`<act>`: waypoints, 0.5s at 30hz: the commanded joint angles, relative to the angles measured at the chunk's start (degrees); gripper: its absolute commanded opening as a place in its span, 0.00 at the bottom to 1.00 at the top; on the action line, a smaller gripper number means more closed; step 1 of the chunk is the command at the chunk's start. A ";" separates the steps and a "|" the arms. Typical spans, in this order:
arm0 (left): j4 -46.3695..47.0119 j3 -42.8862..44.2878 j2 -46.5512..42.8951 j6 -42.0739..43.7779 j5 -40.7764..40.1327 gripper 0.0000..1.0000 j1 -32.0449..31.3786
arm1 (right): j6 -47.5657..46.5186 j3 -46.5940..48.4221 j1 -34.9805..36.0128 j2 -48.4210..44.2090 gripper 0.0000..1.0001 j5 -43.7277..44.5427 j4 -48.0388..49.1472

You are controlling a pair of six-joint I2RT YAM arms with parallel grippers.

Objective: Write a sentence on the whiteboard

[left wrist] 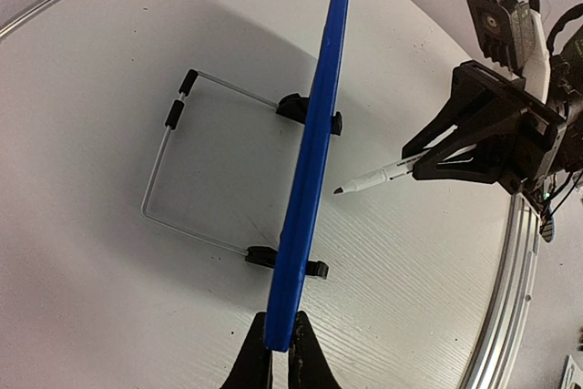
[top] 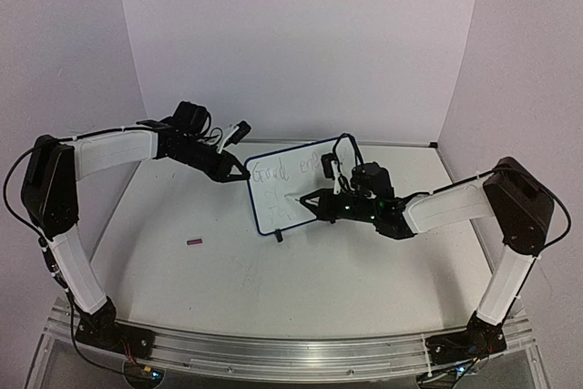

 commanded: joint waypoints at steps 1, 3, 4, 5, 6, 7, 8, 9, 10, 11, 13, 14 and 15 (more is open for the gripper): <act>-5.22 -0.73 2.44 2.23 -4.36 0.00 -1.58 | 0.08 1.39 -0.40 1.08 0.00 -0.77 2.88; -5.27 -0.73 2.50 2.21 -4.37 0.00 -1.59 | 0.19 1.54 -0.48 1.19 0.00 -0.83 3.05; -5.26 -0.69 2.54 2.22 -4.39 0.00 -1.59 | 0.26 1.55 -0.51 1.34 0.00 -0.85 3.15; -5.28 -0.73 2.57 2.22 -4.41 0.00 -1.59 | 0.28 1.73 -0.57 1.54 0.00 -0.93 3.16; -5.23 -0.73 2.56 2.25 -4.43 0.00 -1.59 | 0.34 1.82 -0.60 1.63 0.00 -0.98 3.23; -5.29 -0.73 2.63 2.21 -4.45 0.00 -1.59 | 0.35 1.89 -0.62 1.75 0.00 -0.97 3.22; -5.31 -0.73 2.61 2.25 -4.49 0.00 -1.59 | 0.37 2.04 -0.61 1.92 0.00 -1.12 3.18; -5.33 -0.69 2.52 2.20 -4.52 0.00 -1.59 | 0.37 2.08 -0.66 1.99 0.00 -1.20 3.25; -5.31 -0.73 2.52 2.19 -4.62 0.00 -1.59 | 0.37 2.16 -0.65 2.04 0.00 -1.37 3.24; -5.32 -0.73 2.52 2.25 -4.63 0.00 -1.59 | 0.37 2.11 -0.61 2.17 0.00 -1.48 3.26; -5.32 -0.73 2.52 2.22 -4.60 0.00 -1.59 | 0.37 1.89 -0.67 2.33 0.00 -1.34 3.20; -5.31 -0.72 2.52 2.23 -4.63 0.00 -1.59 | 0.41 1.73 -0.66 2.39 0.00 -1.05 3.21; -5.36 -0.72 2.52 2.22 -4.61 0.00 -1.59 | 0.47 1.62 -0.66 2.44 0.00 -0.79 3.17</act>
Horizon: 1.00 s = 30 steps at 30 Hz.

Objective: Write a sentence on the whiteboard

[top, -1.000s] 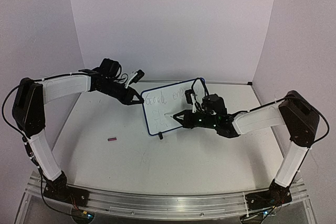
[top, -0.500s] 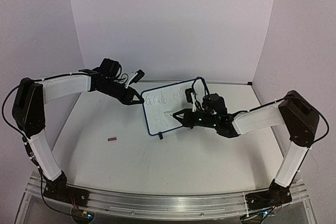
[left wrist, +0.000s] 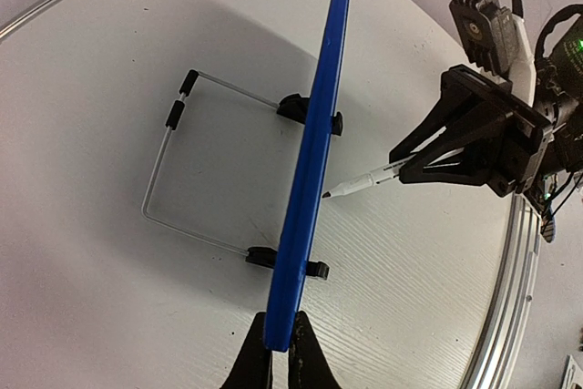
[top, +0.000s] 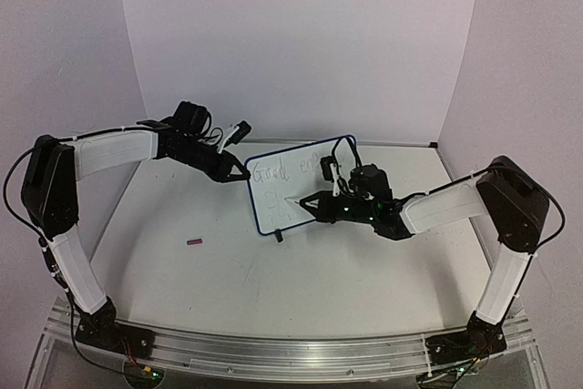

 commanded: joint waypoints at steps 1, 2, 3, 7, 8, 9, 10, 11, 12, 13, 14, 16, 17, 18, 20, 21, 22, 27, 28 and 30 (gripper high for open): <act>-5.38 -0.72 2.52 2.29 -4.34 0.00 -1.45 | 0.36 1.35 -0.33 0.70 0.00 0.45 2.24; -5.40 -0.71 2.52 2.37 -4.43 0.00 -1.45 | 0.59 1.35 -0.37 0.83 0.00 0.82 2.23; -5.38 -0.73 2.52 2.34 -4.38 0.00 -1.50 | 0.81 1.49 -0.38 1.02 0.00 1.36 2.21; -5.41 -0.73 2.61 2.31 -4.36 0.00 -1.45 | 1.29 2.31 -0.73 1.95 0.00 1.87 2.10; -5.38 -0.73 2.60 2.37 -4.35 0.00 -1.45 | 1.19 2.70 -0.73 2.26 0.00 1.66 2.06; -5.38 -0.73 2.61 2.36 -4.47 0.00 -1.45 | 1.08 3.12 -0.78 2.54 0.00 1.35 1.99; -5.38 -0.73 2.61 2.36 -4.52 0.00 -1.45 | 0.87 3.51 -0.74 2.72 0.00 0.92 1.85; -5.38 -0.73 2.61 2.36 -4.52 0.00 -1.45 | 0.64 3.87 -0.74 2.92 0.00 0.52 1.53; -5.44 -0.73 2.61 2.38 -4.47 0.00 -1.45 | 0.51 4.13 -0.73 3.16 0.00 0.37 1.27; -5.40 -0.73 2.61 2.38 -4.45 0.00 -1.45 | 0.33 4.40 -0.74 3.23 0.00 0.20 0.67; -5.34 -0.73 2.61 2.38 -4.45 0.00 -1.45 | 0.23 4.30 -0.73 3.39 0.00 0.18 0.32; -5.43 -0.73 2.68 2.43 -4.52 0.00 -1.45 | 0.07 3.80 -0.73 3.50 0.00 0.26 -0.33; -5.39 -0.69 2.70 2.42 -4.48 0.00 -1.41 | 0.06 3.63 -0.73 3.55 0.00 0.24 -0.49; -5.38 -0.73 2.69 2.44 -4.52 0.00 -1.45 | 0.13 3.15 -0.72 3.66 0.00 0.28 -0.62; -5.38 -0.73 2.80 2.36 -4.53 0.00 -1.45 | 0.34 2.44 -0.73 3.69 0.00 0.26 -0.74; -5.38 -0.73 2.80 2.35 -4.48 0.00 -1.45 | 0.40 2.03 -0.73 3.69 0.00 0.28 -0.74; -5.39 -0.73 2.79 2.39 -4.48 0.00 -1.51 | 0.48 1.71 -0.73 3.69 0.00 0.27 -0.75; -5.38 -0.65 2.96 2.39 -4.35 0.00 -1.47 | 0.40 0.67 -0.73 3.29 0.00 0.52 -1.11; -5.40 -0.65 2.96 2.39 -4.35 0.00 -1.46 | 0.39 0.69 -0.73 3.24 0.00 0.59 -1.15; -5.38 -0.64 3.05 2.35 -4.35 0.00 -1.48 | 0.07 0.73 -0.73 2.94 0.00 0.81 -1.60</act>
